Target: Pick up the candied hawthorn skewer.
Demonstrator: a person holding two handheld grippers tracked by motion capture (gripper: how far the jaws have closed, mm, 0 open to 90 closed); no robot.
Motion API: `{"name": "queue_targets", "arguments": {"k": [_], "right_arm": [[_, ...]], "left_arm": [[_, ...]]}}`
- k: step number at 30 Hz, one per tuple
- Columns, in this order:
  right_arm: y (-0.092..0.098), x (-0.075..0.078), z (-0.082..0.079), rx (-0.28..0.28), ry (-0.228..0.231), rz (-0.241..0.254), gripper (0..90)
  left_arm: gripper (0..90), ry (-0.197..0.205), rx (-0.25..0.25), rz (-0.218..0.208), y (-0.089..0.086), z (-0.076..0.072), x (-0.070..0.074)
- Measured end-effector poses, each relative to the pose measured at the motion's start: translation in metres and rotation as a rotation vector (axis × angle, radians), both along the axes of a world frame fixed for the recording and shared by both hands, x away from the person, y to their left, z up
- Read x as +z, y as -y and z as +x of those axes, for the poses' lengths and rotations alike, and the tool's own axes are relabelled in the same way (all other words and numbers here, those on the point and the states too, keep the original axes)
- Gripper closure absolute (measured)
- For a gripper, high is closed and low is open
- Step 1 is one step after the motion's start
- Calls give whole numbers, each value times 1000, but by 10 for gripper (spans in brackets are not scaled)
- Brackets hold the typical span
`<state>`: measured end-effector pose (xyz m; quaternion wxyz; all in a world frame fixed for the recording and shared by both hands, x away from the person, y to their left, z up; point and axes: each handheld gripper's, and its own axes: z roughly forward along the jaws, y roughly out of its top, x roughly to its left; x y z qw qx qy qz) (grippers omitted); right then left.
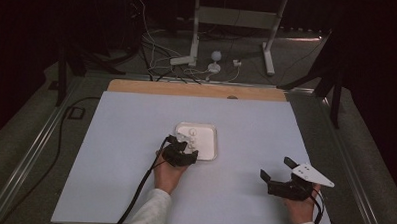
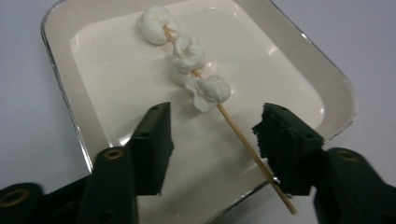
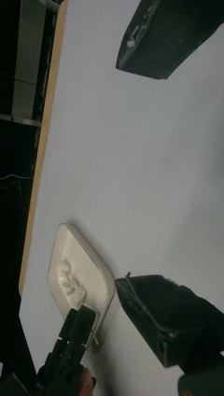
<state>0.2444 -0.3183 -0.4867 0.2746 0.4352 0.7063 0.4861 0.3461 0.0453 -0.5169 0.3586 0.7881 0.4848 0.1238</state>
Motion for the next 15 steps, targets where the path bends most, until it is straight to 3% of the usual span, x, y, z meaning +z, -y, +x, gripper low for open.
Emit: {"name": "queue_targets", "arguments": {"k": [4, 5, 6, 11, 12, 15], "right_arm": [[0, 0, 0, 2, 0, 1, 0], [0, 0, 0, 2, 0, 1, 0], [-1, 0, 0, 3, 0, -1, 0], [-1, 0, 0, 5, 0, -1, 0], [-1, 0, 0, 5, -3, -1, 0], [-1, 0, 0, 5, -3, -1, 0]], "left_arm": [[627, -19, 10, 15, -2, 0, 2], [627, -23, 8, 22, -3, 0, 3], [690, -27, 12, 27, -4, 0, 3], [781, -51, 26, 40, -6, 1, 5], [839, -52, 29, 45, -6, 2, 5], [879, -46, 36, 57, -7, 2, 5]]}}
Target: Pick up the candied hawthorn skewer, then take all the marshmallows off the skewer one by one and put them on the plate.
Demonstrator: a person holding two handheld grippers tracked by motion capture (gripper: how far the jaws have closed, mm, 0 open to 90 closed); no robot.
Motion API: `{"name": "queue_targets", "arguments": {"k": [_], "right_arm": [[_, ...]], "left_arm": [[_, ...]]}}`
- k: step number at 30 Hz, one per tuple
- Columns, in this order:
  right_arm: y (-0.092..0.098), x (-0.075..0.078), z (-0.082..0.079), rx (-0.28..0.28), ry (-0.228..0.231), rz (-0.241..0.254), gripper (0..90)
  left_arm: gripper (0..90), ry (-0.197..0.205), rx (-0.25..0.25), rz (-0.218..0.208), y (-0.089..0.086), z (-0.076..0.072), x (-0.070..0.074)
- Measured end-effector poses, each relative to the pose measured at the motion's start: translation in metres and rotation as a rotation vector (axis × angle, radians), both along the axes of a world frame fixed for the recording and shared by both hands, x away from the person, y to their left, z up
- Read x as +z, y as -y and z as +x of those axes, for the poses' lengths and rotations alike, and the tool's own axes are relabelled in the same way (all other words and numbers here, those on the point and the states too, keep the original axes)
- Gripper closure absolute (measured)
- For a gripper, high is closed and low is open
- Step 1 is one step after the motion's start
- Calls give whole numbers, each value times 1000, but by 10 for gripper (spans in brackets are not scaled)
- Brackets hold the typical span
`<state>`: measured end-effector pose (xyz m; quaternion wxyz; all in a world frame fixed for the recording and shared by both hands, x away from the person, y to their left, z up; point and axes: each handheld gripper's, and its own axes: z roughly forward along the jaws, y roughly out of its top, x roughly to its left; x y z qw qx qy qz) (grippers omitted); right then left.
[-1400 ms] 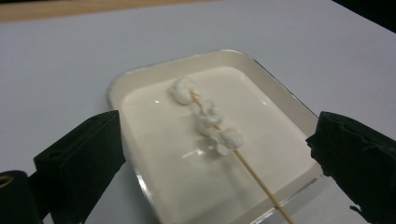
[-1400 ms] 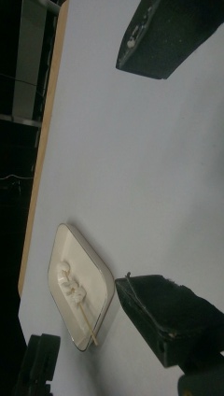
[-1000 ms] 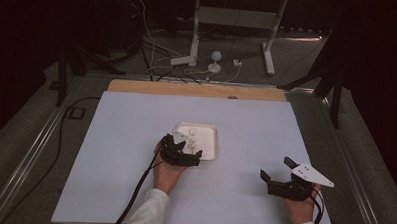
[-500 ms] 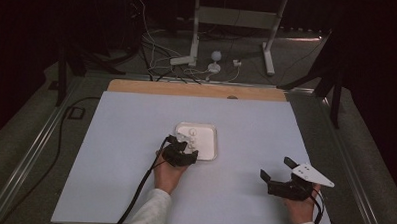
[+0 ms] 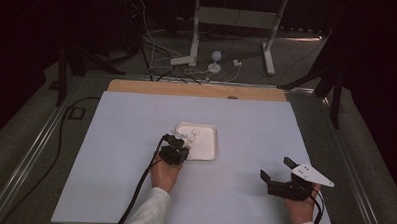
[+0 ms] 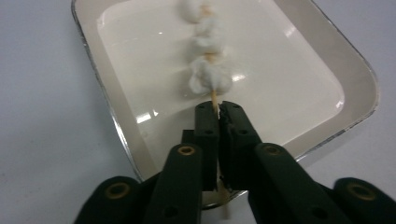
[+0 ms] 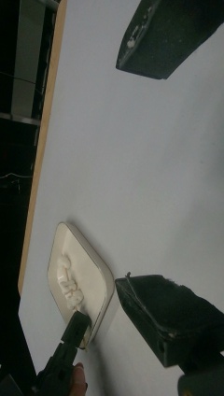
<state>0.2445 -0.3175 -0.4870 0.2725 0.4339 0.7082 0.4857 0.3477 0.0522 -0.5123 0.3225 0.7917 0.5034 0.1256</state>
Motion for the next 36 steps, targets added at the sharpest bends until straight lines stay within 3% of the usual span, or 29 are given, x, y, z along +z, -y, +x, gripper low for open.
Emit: {"name": "queue_targets", "arguments": {"k": [7, 13, 27, 30, 31, 36], "right_arm": [[0, 0, 0, 2, 3, -2, 0], [1, 0, 0, -2, 2, 0, 0], [-2, -1, 2, 3, -12, 4, 0], [-4, 2, 2, 13, -11, 10, 0], [-5, 3, 3, 17, -11, 10, 0], [-6, 14, 10, 45, -13, 74, 0]], "left_arm": [[897, -5, -10, -8, -4, 0, 2], [899, 18, -3, -51, -11, -1, 9], [899, 116, -23, -127, -28, -17, 21], [899, 151, -22, -181, -38, -28, 24], [899, 151, -22, -181, -38, -28, 24], [898, 207, -46, -191, -53, -38, 30]]}}
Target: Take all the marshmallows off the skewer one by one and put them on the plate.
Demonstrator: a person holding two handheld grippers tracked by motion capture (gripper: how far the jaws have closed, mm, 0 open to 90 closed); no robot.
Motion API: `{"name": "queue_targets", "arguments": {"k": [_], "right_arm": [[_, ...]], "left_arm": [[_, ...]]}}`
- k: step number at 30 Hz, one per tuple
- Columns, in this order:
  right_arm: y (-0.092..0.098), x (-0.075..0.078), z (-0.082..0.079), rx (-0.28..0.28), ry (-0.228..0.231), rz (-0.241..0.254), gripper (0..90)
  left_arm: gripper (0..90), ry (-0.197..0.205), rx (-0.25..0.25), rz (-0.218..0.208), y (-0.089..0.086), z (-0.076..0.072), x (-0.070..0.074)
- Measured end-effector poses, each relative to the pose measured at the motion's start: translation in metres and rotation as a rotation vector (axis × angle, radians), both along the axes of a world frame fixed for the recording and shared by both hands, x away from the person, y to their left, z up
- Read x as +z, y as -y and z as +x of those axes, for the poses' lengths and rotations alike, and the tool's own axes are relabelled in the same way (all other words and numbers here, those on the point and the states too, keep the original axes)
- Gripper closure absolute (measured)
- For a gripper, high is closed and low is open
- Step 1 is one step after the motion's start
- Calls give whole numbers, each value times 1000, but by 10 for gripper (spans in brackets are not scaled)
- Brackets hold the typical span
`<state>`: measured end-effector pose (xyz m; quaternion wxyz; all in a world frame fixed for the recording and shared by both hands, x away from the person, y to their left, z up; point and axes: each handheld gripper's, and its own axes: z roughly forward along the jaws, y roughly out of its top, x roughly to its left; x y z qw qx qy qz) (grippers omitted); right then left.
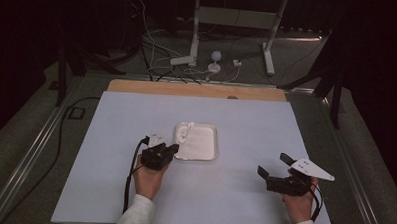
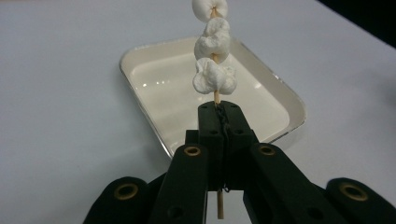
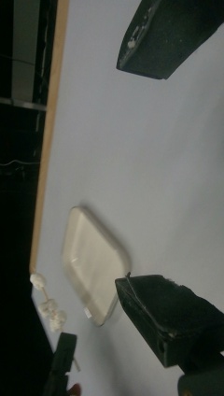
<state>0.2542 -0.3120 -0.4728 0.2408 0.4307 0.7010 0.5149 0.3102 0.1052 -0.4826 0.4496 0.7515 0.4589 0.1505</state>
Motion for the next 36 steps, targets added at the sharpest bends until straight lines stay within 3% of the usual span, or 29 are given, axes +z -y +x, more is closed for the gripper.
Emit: {"name": "queue_targets", "arguments": {"k": [5, 6, 10, 15, 16, 21, 25, 29, 33, 36], "right_arm": [[-5, 15, 12, -10, 4, 7, 0], [-7, 18, 15, -6, 6, 13, 0], [-19, 28, 27, 14, 5, 42, 0], [-37, 39, 37, 77, 23, 65, 0], [-47, 45, 43, 113, 29, 74, 0], [-71, 57, 59, 175, 23, 111, 0], [-91, 61, 70, 209, 4, 143, 0], [-111, 62, 81, 239, -51, 155, 0], [-131, 59, 91, 265, -103, 146, 33], [-143, 59, 94, 270, -105, 130, 88]], "left_arm": [[899, 37, -30, 22, -6, -7, 3], [898, 58, -43, -8, -10, -10, 4], [899, 87, -57, -3, -14, -13, 5], [899, 105, -58, -19, -15, -16, 7], [899, 112, -61, -23, -15, -17, 8], [899, 172, -117, -53, -15, -23, 12], [899, 197, -144, -67, -13, -26, 15], [899, 220, -158, -63, -10, -29, 17], [899, 230, -174, -65, -7, -30, 18], [899, 242, -193, -63, -4, -31, 18]]}}
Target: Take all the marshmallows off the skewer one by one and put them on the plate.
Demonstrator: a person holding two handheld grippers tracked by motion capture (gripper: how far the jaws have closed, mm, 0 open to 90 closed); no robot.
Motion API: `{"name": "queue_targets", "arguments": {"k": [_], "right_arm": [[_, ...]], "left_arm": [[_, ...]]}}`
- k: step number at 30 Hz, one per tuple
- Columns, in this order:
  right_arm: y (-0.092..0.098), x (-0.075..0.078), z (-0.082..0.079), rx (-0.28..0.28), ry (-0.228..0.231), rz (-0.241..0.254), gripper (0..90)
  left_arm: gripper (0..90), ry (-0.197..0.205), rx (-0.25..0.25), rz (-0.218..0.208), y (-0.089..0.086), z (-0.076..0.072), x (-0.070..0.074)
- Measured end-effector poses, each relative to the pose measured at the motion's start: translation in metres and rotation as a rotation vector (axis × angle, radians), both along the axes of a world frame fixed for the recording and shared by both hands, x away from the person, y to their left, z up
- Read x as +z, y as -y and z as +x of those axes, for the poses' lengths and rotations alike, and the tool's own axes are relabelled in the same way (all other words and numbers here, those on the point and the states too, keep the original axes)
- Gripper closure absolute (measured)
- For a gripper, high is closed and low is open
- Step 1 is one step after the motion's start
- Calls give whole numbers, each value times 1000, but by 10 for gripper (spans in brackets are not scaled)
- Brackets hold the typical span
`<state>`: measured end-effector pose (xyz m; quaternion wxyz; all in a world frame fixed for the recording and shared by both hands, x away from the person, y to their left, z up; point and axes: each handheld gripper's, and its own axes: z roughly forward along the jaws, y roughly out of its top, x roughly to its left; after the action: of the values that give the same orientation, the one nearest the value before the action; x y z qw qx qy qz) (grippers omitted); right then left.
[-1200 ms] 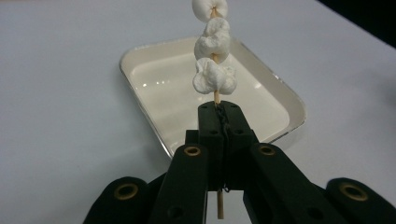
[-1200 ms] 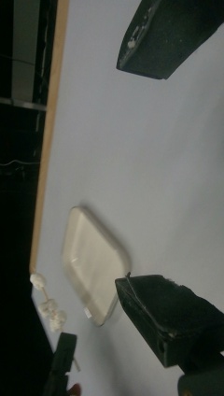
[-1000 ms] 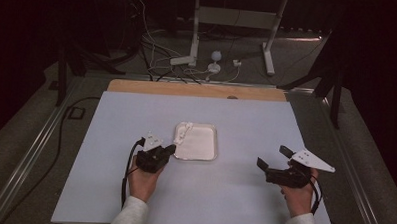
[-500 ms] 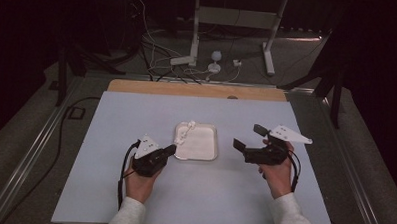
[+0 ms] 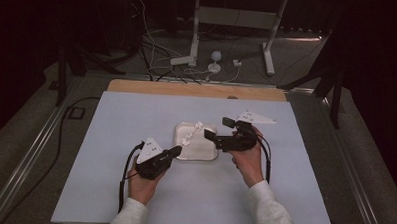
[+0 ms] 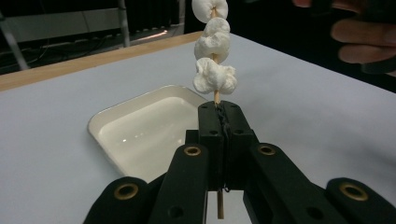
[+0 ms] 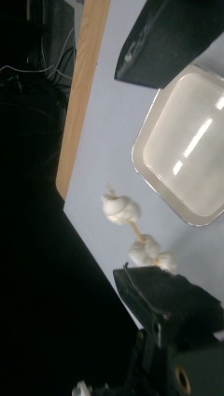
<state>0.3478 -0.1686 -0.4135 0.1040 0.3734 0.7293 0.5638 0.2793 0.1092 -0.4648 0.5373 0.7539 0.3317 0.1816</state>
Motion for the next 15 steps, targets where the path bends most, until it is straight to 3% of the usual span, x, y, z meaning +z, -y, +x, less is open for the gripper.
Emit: {"name": "queue_targets", "arguments": {"k": [5, 9, 15], "right_arm": [[-16, 1, 4, 20, -58, 23, 352], [-23, -2, 10, 63, -140, 59, 462], [-25, -7, 14, 105, -233, 124, 737]], "left_arm": [[899, 21, -16, -1, 2, -2, 1], [899, 39, -21, -8, 2, -3, 1], [900, 53, -34, 7, 0, -3, 0]]}}
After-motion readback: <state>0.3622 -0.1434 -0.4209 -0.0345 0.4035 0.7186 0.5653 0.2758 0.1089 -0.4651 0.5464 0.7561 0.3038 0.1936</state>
